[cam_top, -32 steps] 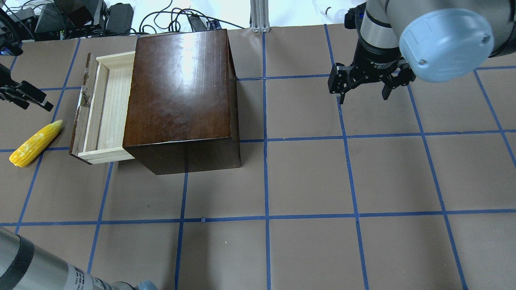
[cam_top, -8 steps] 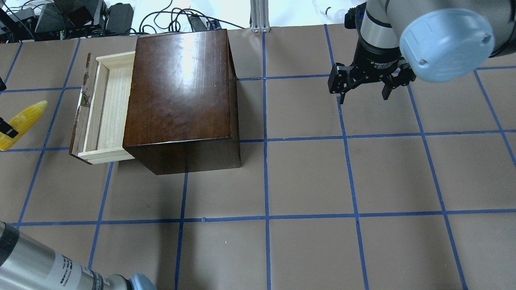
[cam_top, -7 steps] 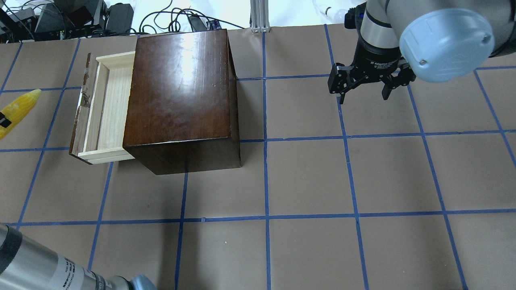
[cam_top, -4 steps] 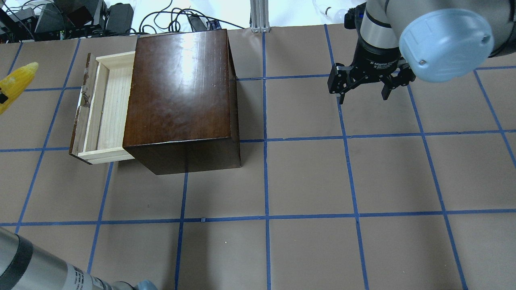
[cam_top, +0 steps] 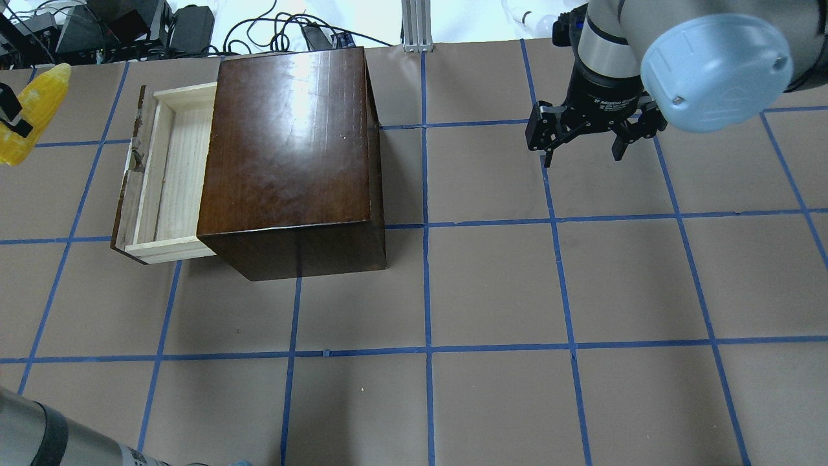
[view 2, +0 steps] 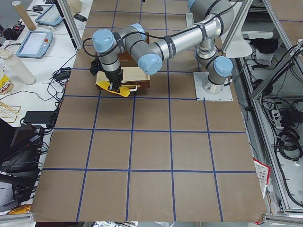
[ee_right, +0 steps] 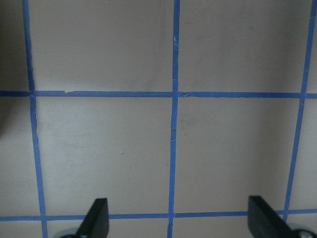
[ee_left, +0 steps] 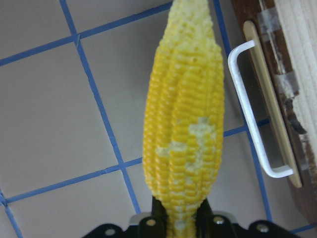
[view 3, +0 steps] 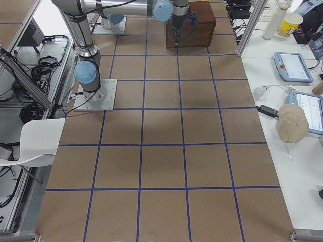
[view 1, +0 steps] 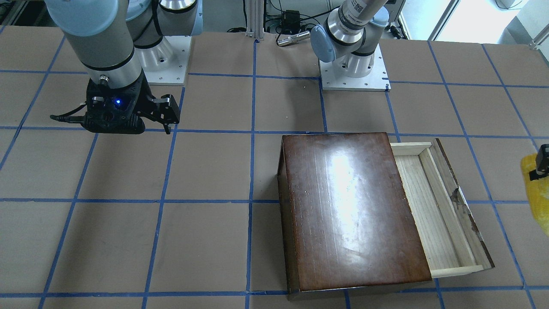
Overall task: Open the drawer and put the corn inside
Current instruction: 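Lift the corn and carry it with the left gripper over the open drawer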
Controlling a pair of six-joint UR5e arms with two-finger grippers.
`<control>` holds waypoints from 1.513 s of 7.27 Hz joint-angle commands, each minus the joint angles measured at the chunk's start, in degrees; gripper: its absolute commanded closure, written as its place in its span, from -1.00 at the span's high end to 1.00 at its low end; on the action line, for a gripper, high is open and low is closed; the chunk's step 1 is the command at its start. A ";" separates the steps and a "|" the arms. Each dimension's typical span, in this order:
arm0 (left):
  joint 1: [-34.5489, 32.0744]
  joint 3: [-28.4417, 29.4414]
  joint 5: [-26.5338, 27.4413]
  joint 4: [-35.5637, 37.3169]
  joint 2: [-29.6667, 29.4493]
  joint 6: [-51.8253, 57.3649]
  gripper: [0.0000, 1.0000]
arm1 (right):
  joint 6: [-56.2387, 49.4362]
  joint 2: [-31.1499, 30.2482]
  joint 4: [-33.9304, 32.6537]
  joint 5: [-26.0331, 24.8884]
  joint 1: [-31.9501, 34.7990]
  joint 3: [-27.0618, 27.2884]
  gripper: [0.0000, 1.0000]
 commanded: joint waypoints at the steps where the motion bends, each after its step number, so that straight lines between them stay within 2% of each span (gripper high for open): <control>1: -4.37 -0.15 -0.16 -2.21 1.52 -9.15 -1.00 | 0.00 0.04 0.05 0.00 0.00 0.00 1.00; 5: -11.23 -2.08 -1.20 -4.06 0.75 -27.60 -1.00 | 0.00 0.04 -0.04 0.00 0.00 0.00 1.00; 6: -11.68 -4.61 -2.43 -3.45 1.00 -28.86 -1.00 | 0.00 0.04 0.05 0.00 0.00 0.00 1.00; 9: -12.03 -6.30 -4.89 -2.48 -0.75 -30.27 -1.00 | 0.00 -0.05 0.05 -0.09 0.00 0.00 1.00; 10: -12.03 -8.48 -5.16 -2.04 -0.84 -31.07 -1.00 | 0.00 0.04 -0.04 -0.09 0.00 0.00 1.00; 11: -11.95 -11.11 -5.17 3.27 -1.10 -30.64 -1.00 | 0.00 -0.05 0.05 -0.09 0.00 0.00 1.00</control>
